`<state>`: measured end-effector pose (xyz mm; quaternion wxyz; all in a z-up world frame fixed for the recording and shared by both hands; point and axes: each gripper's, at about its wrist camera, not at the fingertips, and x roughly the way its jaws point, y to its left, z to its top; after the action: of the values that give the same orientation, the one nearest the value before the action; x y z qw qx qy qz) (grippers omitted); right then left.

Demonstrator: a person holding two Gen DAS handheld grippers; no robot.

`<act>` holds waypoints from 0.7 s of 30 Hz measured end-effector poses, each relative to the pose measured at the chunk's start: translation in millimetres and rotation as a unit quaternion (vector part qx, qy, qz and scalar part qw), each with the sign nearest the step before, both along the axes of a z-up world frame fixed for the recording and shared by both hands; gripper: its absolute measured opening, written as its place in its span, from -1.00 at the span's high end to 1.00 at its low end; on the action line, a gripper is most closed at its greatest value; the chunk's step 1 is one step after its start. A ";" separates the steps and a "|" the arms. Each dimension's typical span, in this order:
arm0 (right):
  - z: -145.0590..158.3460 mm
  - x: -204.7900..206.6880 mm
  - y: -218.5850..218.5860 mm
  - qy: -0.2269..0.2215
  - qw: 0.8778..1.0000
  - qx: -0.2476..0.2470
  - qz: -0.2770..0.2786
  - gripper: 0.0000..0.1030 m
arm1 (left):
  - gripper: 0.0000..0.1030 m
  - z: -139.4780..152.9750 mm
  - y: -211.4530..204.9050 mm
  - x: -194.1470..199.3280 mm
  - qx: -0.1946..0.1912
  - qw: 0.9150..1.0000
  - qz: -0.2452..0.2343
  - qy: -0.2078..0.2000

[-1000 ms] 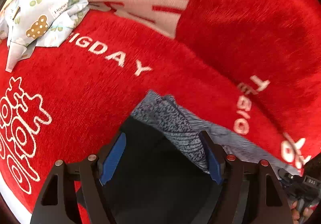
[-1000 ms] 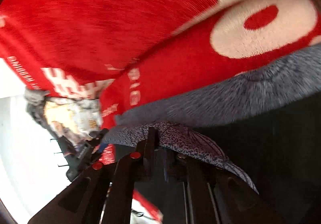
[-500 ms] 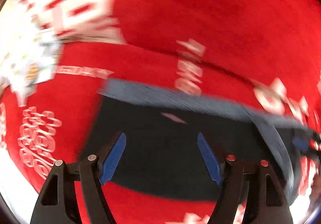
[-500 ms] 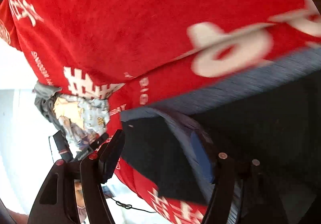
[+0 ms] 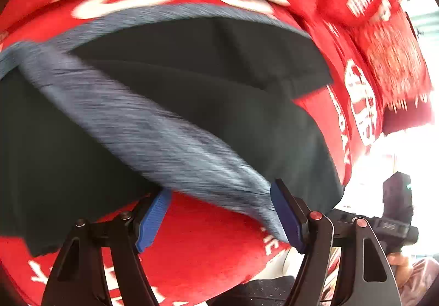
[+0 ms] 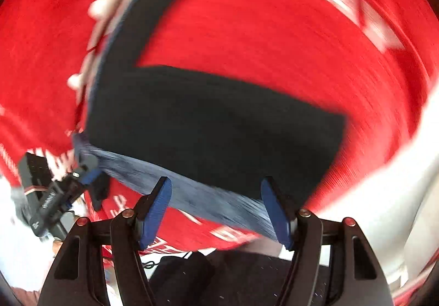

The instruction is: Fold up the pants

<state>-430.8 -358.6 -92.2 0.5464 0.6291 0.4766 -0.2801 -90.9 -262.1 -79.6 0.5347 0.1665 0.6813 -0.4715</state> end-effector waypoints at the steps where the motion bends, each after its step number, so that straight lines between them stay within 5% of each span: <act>1: -4.8 -9.2 3.4 0.003 1.000 0.001 -0.007 -0.39 | -0.46 -2.1 -3.7 -5.7 -0.001 1.000 -0.009 0.006; 4: -26.7 -41.5 22.5 -0.006 0.998 0.017 -0.056 -0.39 | -0.46 -15.3 -11.8 -25.0 0.009 0.999 -0.040 0.009; 7: -41.7 -55.1 32.1 -0.068 0.992 0.042 -0.097 -0.28 | -0.46 -15.4 -11.2 -36.4 -0.002 0.999 -0.051 -0.003; 11: -48.6 -65.7 42.1 -0.133 0.979 0.052 -0.146 0.68 | -0.46 -14.9 -14.8 -39.5 -0.014 0.999 -0.052 -0.001; 16: 4.8 -49.0 16.2 -0.194 0.972 0.005 -0.132 0.70 | -0.46 5.2 -21.5 -24.8 -0.035 0.999 -0.016 0.017; 21: 60.3 -0.1 -57.1 -0.252 0.963 -0.046 -0.082 0.70 | -0.46 34.9 -50.8 -9.4 -0.068 0.997 0.025 -0.002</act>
<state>-430.9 -415.7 -31.9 0.6526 0.6901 0.2572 -0.1784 -100.3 -312.9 -44.7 0.5579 0.1137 0.6501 -0.5031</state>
